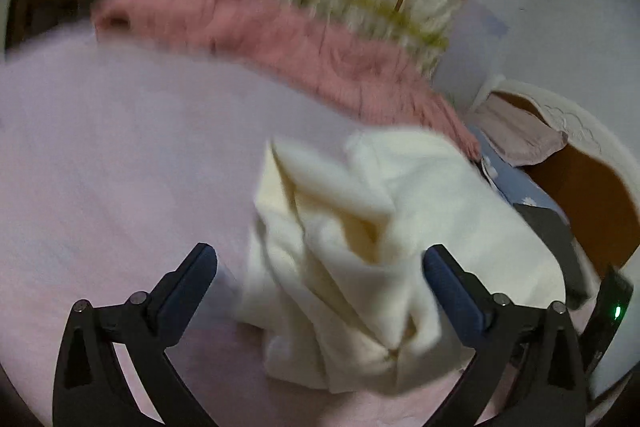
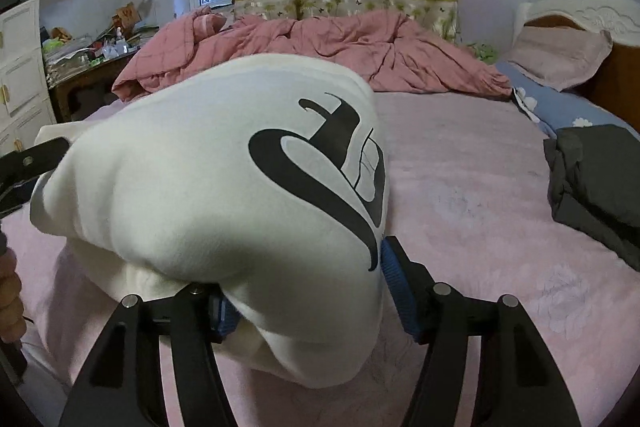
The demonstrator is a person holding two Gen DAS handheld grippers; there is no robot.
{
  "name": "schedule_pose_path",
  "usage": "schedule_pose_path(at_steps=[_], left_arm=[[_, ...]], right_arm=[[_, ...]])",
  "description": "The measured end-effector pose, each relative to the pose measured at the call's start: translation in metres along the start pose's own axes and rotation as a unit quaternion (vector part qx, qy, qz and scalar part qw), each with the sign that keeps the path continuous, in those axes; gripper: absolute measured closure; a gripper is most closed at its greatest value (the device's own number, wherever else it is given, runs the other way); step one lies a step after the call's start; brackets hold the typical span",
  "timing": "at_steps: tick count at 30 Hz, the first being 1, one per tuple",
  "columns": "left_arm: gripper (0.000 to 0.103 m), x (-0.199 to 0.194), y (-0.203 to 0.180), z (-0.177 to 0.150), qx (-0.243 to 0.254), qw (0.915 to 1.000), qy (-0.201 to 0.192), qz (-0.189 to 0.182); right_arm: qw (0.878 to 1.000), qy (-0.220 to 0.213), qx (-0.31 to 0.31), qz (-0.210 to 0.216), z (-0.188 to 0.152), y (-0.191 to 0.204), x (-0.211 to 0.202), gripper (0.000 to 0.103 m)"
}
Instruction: Fold large clothes
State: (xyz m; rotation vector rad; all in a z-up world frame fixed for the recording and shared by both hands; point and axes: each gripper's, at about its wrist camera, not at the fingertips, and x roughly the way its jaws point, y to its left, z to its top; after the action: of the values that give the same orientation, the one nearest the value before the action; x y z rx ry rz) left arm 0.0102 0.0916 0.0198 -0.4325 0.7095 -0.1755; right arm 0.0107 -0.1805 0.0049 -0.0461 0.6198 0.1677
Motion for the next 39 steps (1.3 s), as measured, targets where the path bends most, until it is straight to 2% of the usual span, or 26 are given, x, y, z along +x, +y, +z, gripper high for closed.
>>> schedule_pose_path(at_steps=[1,2,3,5,6,7,8,9,10,12,14,17,21,23,27,30,31,33,36,37,38,39], left_arm=[[0.0,0.021,0.01,-0.001,-0.032,0.9979,0.052,-0.023],[0.0,0.036,0.018,-0.007,-0.063,0.9933,0.085,-0.046],[0.0,0.044,0.025,-0.013,-0.088,0.9895,0.096,-0.062],[0.0,0.04,0.019,-0.017,-0.071,0.9923,0.086,-0.053],[0.005,0.04,0.016,-0.017,-0.066,0.9923,0.09,-0.054],[0.022,0.039,0.015,-0.018,-0.065,0.9912,0.096,-0.063],[0.034,0.035,0.014,-0.018,-0.071,0.9902,0.092,-0.077],[0.052,0.026,0.01,-0.018,-0.072,0.992,0.073,-0.073],[0.06,0.015,0.0,-0.019,-0.049,0.9958,0.047,-0.061],[0.065,-0.007,-0.027,-0.021,0.018,0.9991,-0.009,-0.037],[0.067,-0.023,-0.05,-0.018,0.057,0.9962,-0.035,-0.055],[0.068,-0.035,-0.082,-0.009,0.076,0.9914,-0.052,-0.093],[0.068,-0.04,-0.158,0.011,0.139,0.9743,-0.104,-0.144],[0.068,-0.03,-0.202,0.024,0.166,0.9618,-0.119,-0.182],[0.068,0.009,-0.296,0.047,0.21,0.9318,-0.147,-0.257],[0.068,0.061,-0.369,0.049,0.236,0.9008,-0.163,-0.326],[0.068,0.081,-0.387,0.046,0.244,0.8948,-0.16,-0.338],[0.068,0.142,-0.426,0.034,0.26,0.8944,-0.121,-0.343],[0.068,0.244,-0.456,-0.007,0.276,0.9081,-0.011,-0.314],[0.067,0.275,-0.459,-0.03,0.291,0.9122,0.026,-0.287],[0.067,0.293,-0.457,-0.05,0.303,0.9117,0.028,-0.277],[0.066,0.294,-0.453,-0.051,0.294,0.9113,0.029,-0.286]], right_arm=[[1.0,-0.002,-0.001,-0.002,0.001,0.001,0.001,0.039],[1.0,-0.004,-0.003,-0.007,0.001,0.003,0.002,0.04],[1.0,-0.007,-0.003,-0.011,0.002,0.004,0.002,0.045],[0.999,-0.013,-0.013,-0.026,0.0,0.01,0.001,0.05],[0.999,-0.015,-0.019,-0.032,0.0,0.011,0.001,0.054],[0.999,-0.018,-0.02,-0.035,-0.001,0.011,0.0,0.058],[0.999,-0.022,-0.018,-0.037,-0.001,0.01,-0.001,0.06],[0.999,-0.03,-0.018,-0.041,-0.001,0.01,-0.003,0.063],[0.998,-0.041,-0.025,-0.049,-0.001,0.012,-0.007,0.065],[0.994,-0.078,-0.04,-0.061,0.001,0.018,-0.023,0.068],[0.99,-0.115,-0.038,-0.071,0.007,0.015,-0.043,0.069],[0.982,-0.16,-0.043,-0.092,0.024,-0.002,-0.078,0.07],[0.962,-0.226,-0.052,-0.147,0.044,-0.042,-0.118,0.071],[0.949,-0.254,-0.042,-0.184,0.059,-0.075,-0.136,0.071],[0.911,-0.302,-0.029,-0.278,0.081,-0.146,-0.163,0.071],[0.886,-0.317,-0.006,-0.338,0.088,-0.212,-0.168,0.071],[0.88,-0.314,-0.001,-0.356,0.087,-0.232,-0.164,0.071],[0.875,-0.279,0.023,-0.395,0.078,-0.281,-0.142,0.071],[0.888,-0.166,0.094,-0.418,0.047,-0.351,-0.088,0.071],[0.886,-0.123,0.123,-0.429,0.026,-0.369,-0.066,0.07],[0.881,-0.123,0.124,-0.44,0.016,-0.372,-0.06,0.068],[0.882,-0.13,0.121,-0.436,0.011,-0.368,-0.061,0.067]])
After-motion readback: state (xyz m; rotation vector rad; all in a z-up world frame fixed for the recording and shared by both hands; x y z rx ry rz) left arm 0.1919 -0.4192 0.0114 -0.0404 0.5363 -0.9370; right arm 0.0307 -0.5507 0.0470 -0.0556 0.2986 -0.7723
